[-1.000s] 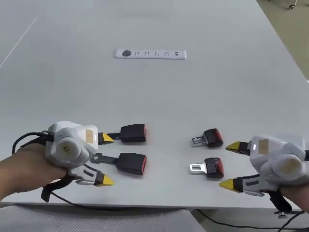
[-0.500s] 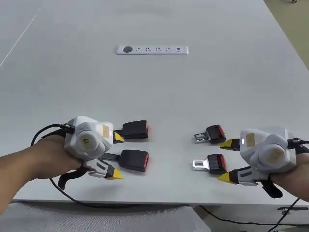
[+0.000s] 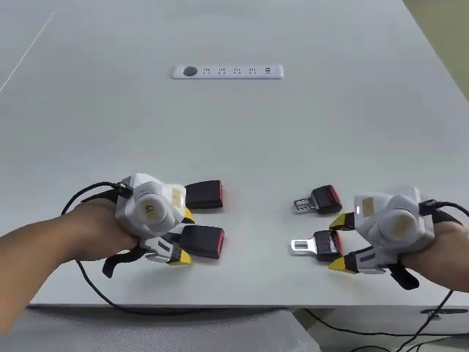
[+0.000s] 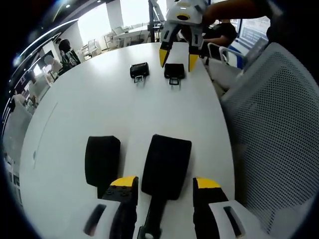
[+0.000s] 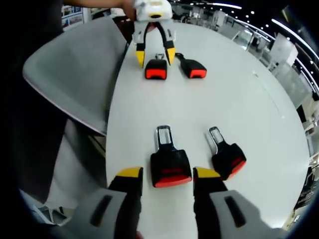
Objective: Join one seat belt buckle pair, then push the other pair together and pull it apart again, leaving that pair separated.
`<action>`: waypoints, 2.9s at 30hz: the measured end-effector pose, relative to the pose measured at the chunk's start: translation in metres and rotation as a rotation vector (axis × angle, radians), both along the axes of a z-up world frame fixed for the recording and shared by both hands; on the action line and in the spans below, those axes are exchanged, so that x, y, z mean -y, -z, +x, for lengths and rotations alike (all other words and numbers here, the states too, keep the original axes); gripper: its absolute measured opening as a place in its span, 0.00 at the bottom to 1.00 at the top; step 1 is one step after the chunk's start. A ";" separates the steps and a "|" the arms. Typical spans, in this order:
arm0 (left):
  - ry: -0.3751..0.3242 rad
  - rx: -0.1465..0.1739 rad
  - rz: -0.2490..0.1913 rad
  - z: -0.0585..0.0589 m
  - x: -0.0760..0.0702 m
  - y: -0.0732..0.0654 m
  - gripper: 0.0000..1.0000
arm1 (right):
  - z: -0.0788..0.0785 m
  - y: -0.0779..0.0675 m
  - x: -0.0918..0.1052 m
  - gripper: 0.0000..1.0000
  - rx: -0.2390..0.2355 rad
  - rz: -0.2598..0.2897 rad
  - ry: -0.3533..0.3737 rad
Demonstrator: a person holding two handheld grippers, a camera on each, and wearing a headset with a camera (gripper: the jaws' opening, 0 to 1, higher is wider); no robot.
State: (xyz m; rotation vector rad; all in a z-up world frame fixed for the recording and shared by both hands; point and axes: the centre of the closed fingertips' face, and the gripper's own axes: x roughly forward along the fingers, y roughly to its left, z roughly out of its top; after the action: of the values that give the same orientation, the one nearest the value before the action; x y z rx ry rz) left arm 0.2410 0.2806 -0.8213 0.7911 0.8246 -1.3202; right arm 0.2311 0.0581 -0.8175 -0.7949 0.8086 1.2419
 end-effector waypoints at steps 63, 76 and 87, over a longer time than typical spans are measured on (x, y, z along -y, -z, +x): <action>-0.026 0.014 0.024 0.002 0.002 0.005 0.33 | 0.004 0.006 -0.087 0.33 0.017 0.074 -0.030; -0.027 0.007 0.031 0.003 0.001 0.005 0.33 | 0.006 0.006 -0.121 0.33 0.023 0.080 -0.035; -0.027 0.003 0.037 0.003 0.001 0.005 0.33 | 0.007 0.005 -0.126 0.33 0.042 0.084 -0.040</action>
State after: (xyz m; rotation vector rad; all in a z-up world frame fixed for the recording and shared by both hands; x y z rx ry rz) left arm 0.2436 0.2793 -0.8267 0.8083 0.8562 -1.2828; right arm 0.2380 0.1844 -0.8226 -0.7692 0.7054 1.2824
